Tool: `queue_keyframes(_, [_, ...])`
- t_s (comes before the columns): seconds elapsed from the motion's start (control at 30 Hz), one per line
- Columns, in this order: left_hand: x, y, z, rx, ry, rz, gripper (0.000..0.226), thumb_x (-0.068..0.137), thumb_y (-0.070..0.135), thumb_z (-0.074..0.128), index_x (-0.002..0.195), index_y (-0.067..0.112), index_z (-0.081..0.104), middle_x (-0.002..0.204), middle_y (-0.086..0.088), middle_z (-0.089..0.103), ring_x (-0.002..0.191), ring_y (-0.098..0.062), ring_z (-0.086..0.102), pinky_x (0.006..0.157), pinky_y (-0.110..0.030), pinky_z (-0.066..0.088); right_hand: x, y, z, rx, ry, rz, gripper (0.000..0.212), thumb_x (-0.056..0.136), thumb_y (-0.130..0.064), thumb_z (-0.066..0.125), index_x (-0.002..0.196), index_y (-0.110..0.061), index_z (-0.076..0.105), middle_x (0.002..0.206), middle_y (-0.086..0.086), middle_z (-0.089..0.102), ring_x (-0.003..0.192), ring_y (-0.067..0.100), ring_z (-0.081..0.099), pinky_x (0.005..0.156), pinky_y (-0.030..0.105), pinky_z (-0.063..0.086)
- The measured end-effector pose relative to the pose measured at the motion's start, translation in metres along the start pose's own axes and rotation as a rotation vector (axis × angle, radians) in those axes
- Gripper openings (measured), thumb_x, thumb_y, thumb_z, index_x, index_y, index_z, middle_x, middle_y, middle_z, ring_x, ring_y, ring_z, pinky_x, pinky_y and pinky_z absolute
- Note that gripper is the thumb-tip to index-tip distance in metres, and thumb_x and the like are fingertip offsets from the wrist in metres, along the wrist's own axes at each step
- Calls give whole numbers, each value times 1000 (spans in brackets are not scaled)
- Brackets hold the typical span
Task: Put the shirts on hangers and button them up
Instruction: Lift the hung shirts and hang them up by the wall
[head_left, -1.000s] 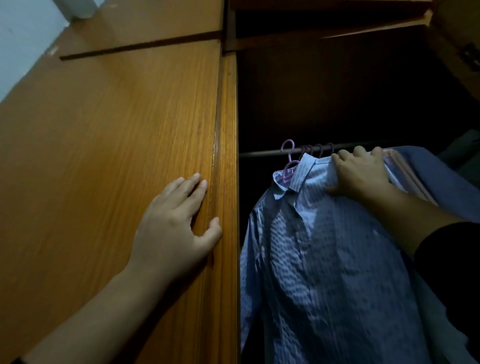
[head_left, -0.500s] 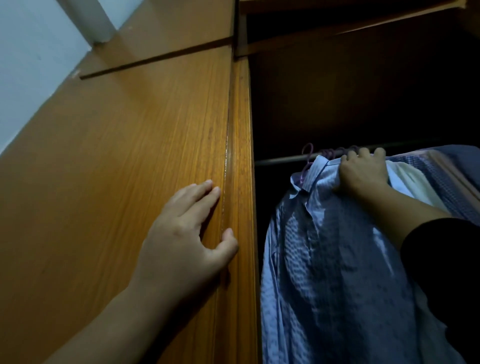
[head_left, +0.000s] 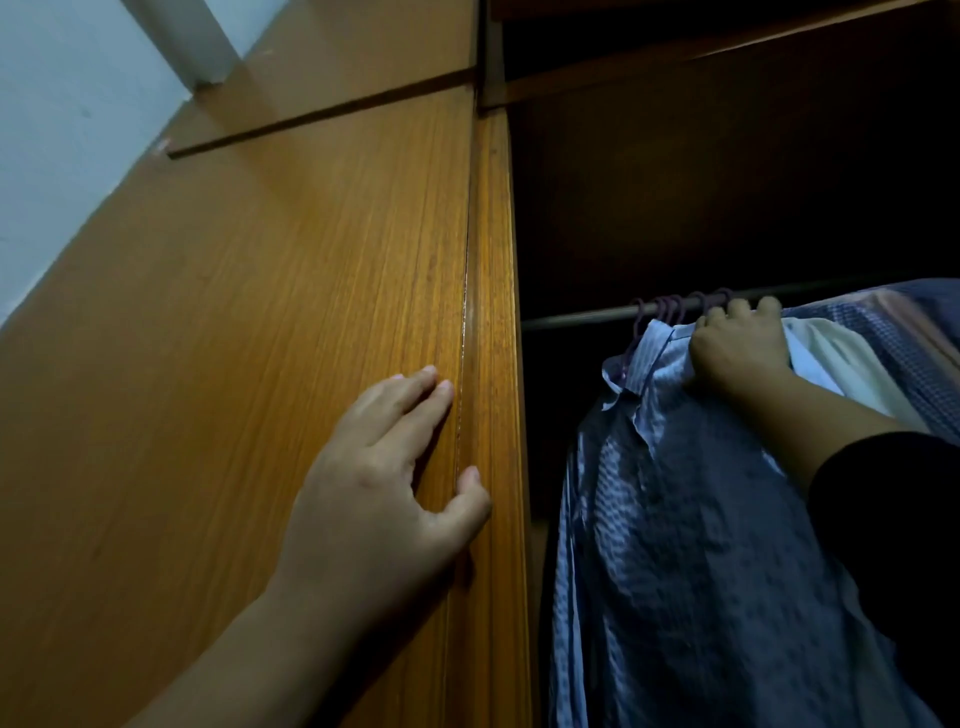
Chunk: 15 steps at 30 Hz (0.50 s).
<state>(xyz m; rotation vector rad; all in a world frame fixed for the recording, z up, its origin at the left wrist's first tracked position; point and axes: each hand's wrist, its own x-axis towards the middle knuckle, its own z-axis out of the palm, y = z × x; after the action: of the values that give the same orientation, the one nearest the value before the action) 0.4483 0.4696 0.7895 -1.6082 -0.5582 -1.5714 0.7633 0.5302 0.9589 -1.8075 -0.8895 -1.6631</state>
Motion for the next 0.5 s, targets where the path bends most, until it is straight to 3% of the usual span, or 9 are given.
queue_keyframes(0.27, [-1,-1,1,16,7,-1,69,78,52,43,135,13,52,136,14,39,131,-2,27,104,-19,18,-9,10,8,-37,31,-30,39,94,-27,38,129,-11,44,123,6,51,112,25,47,89,35,34])
queue_keyframes(0.5, [-4,0,0,-6,-10,-27,70,79,53,42,135,12,51,143,3,45,134,-9,29,107,-25,20,-41,25,4,-60,-60,-92,74,91,-48,47,147,-7,20,153,11,23,142,28,18,111,41,22])
